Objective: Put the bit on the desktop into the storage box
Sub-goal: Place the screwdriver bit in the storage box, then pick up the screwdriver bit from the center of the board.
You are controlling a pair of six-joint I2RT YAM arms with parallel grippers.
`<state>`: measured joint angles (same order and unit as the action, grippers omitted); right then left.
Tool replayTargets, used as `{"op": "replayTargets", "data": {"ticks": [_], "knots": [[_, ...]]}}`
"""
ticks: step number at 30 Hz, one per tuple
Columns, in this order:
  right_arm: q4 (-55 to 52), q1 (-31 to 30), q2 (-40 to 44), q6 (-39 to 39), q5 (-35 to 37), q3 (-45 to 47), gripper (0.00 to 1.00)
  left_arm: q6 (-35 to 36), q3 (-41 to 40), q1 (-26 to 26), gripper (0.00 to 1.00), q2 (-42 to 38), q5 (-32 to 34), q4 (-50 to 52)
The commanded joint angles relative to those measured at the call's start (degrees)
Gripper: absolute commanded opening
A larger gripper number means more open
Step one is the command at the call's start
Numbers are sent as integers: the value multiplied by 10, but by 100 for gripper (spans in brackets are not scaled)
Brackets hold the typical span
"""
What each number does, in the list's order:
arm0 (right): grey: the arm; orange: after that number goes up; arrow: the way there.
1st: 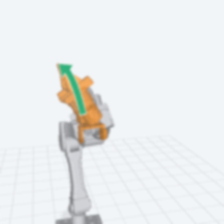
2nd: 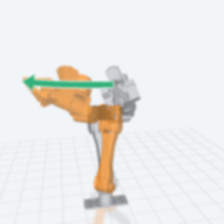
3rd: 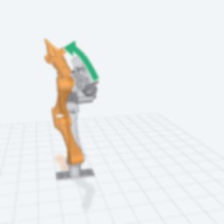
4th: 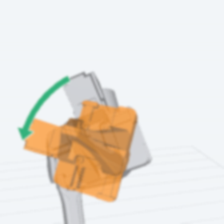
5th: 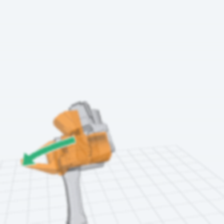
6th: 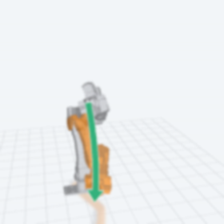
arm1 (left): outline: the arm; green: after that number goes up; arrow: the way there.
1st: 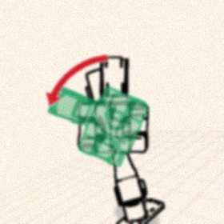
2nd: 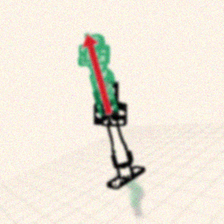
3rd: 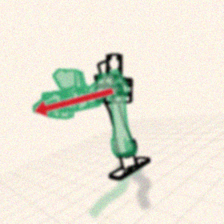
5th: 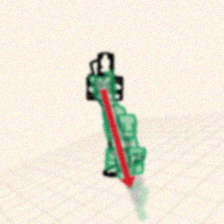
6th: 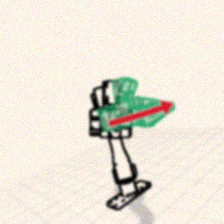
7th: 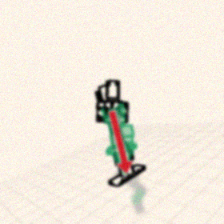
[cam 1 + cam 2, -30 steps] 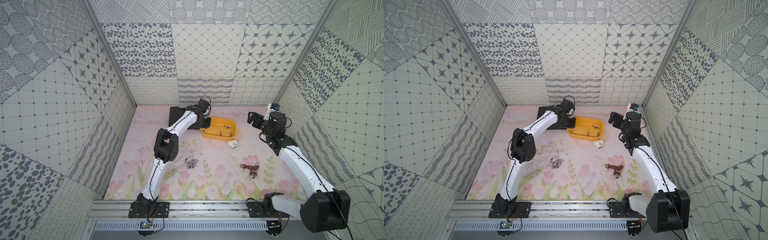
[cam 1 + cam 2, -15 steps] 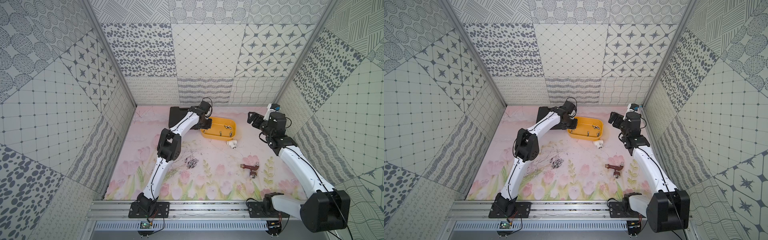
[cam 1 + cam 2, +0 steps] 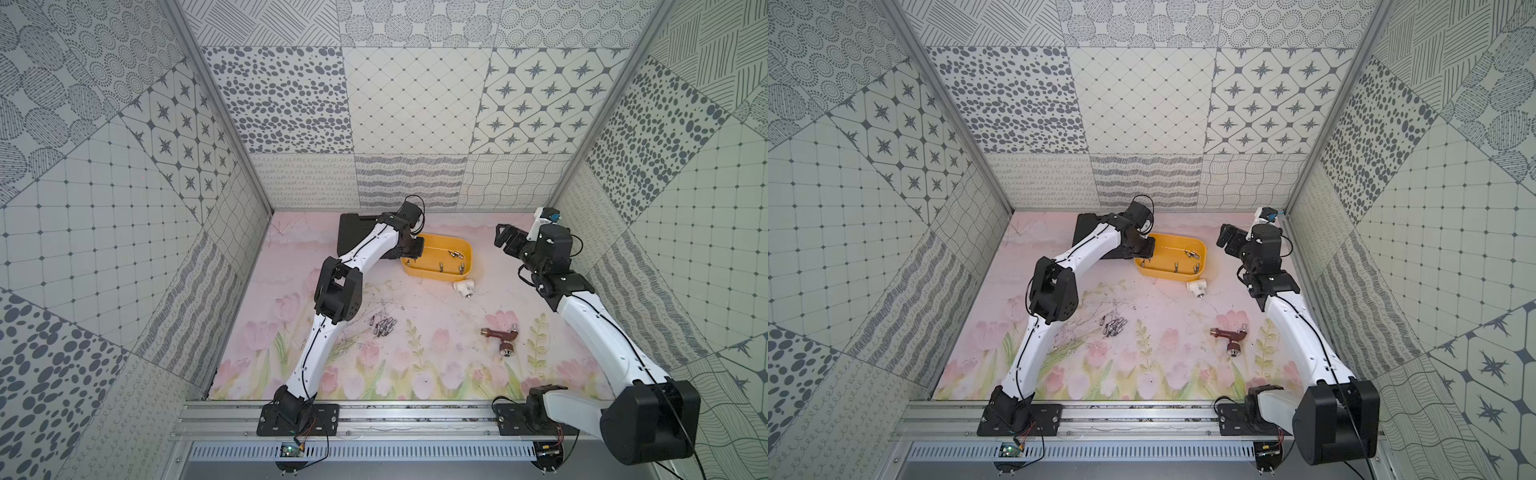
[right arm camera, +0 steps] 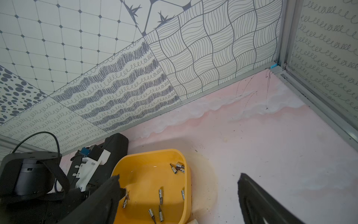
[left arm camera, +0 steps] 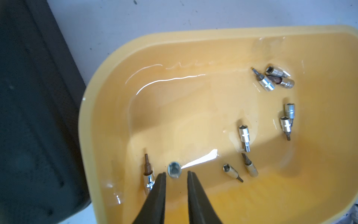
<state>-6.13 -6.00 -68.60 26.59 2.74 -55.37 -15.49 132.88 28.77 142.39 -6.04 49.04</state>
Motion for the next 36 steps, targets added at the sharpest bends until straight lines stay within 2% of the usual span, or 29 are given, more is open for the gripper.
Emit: {"op": "replayTargets", "data": {"ticks": [1, 4, 7, 11, 15, 18, 25, 36], "knots": [[26, 3, 5, 3, -5, 5, 97, 5, 7, 6, 37, -17, 23, -4], [26, 3, 6, 3, -5, 5, 97, 12, 2, 11, 57, -36, 42, 3], [26, 4, 6, 2, -5, 6, 97, 20, -20, 16, 71, -67, 67, 1], [26, 5, 7, 1, -3, 7, 97, 28, -85, 21, 82, -131, 86, -23], [26, 8, 7, 0, -5, 10, 97, 24, -184, 23, 90, -216, 92, -66], [25, 12, 8, 0, -6, 11, 97, 23, -258, 23, 99, -281, 99, -92], [26, 17, 7, 0, -12, 12, 97, 16, -407, 23, 99, -415, 133, -134], [25, 24, 5, 2, -12, 16, 97, -3, -521, 23, 99, -537, 161, -80]]}}
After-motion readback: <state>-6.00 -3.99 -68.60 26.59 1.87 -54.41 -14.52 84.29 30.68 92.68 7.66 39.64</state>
